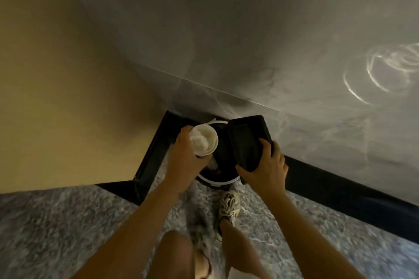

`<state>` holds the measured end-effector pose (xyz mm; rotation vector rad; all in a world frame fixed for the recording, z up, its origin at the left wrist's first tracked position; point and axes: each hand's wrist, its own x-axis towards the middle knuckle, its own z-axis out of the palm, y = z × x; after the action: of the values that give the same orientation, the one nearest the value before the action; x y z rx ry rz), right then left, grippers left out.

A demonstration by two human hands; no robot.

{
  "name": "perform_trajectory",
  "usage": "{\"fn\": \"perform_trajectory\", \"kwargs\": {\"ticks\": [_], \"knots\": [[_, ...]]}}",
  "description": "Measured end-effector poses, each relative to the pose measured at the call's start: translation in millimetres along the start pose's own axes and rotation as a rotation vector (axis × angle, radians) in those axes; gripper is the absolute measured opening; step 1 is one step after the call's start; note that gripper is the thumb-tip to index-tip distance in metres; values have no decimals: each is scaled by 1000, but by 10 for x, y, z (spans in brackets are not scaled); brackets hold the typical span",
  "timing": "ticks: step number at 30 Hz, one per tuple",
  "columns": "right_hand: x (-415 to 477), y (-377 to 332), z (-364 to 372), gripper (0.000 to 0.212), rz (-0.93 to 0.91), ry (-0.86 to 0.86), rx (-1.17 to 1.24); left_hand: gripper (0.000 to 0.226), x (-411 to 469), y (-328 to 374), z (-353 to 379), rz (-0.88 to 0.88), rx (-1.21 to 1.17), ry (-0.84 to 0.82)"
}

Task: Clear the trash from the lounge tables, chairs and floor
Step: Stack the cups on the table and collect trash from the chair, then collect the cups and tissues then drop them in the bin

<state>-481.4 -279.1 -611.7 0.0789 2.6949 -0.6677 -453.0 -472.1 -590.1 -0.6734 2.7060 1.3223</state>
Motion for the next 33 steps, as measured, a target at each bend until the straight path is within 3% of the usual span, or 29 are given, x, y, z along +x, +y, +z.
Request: {"fn": "perform_trajectory", "kwargs": {"ticks": [8,15,19,22,25,29,33], "knots": [[710,95,1195,97,147,-57,-55,80,678,-1018,773,-118,10,-138],[924,212,2140,102,331,-93,-23,73,939,-1757,1196,-79,17,-235],[957,193,2352,105,335,-74,5,85,1063,-1952,1247,-65,63,-353],[905,106,2276,98,338,-20,23,83,1069,-1901,1172,-48,94,-419],[816,-51,2019,72,276,118,123,57,1059,-1703,1029,51,80,-428],[648,-321,1395,44,149,315,317,38,1079,-1172,747,196,16,-441],[421,-508,593,36,54,485,410,36,1098,-382,437,411,-46,-496]]}}
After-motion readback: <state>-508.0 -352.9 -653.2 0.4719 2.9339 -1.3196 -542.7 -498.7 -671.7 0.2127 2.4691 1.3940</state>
